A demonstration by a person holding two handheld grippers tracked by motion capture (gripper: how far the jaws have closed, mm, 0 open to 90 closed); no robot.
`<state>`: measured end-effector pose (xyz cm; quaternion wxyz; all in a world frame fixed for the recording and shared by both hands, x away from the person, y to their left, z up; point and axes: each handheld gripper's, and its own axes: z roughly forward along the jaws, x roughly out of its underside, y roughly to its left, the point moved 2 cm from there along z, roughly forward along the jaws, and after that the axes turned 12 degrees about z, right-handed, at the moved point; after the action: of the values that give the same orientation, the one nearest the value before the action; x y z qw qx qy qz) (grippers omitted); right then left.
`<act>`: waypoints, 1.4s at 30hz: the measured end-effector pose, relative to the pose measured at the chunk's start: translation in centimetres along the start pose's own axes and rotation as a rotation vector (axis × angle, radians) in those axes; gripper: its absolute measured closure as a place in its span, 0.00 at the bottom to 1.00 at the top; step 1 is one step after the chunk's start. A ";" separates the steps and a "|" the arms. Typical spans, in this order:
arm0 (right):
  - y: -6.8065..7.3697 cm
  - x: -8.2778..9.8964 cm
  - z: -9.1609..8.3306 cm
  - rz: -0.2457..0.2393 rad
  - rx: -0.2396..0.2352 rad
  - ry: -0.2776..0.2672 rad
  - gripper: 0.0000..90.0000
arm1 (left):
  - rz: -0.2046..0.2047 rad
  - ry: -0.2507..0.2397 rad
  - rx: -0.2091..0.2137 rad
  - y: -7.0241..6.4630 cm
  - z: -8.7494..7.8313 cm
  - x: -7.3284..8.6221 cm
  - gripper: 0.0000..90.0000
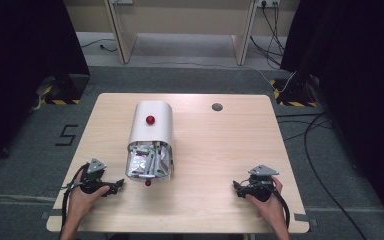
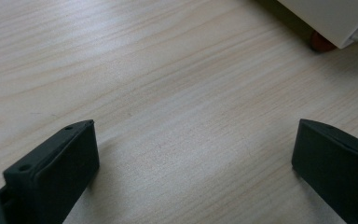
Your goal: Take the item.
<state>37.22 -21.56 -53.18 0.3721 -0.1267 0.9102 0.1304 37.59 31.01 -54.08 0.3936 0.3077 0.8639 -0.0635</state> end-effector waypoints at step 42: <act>8.4 -5.9 -5.8 -0.112 -0.200 -0.193 0.27 | -0.003 0.000 0.002 0.0 -0.1 0.1 0.00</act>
<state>34.82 -14.88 -43.85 0.4502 -0.2003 0.8442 0.2110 37.51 31.06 -54.08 0.3933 0.3069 0.8642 -0.0652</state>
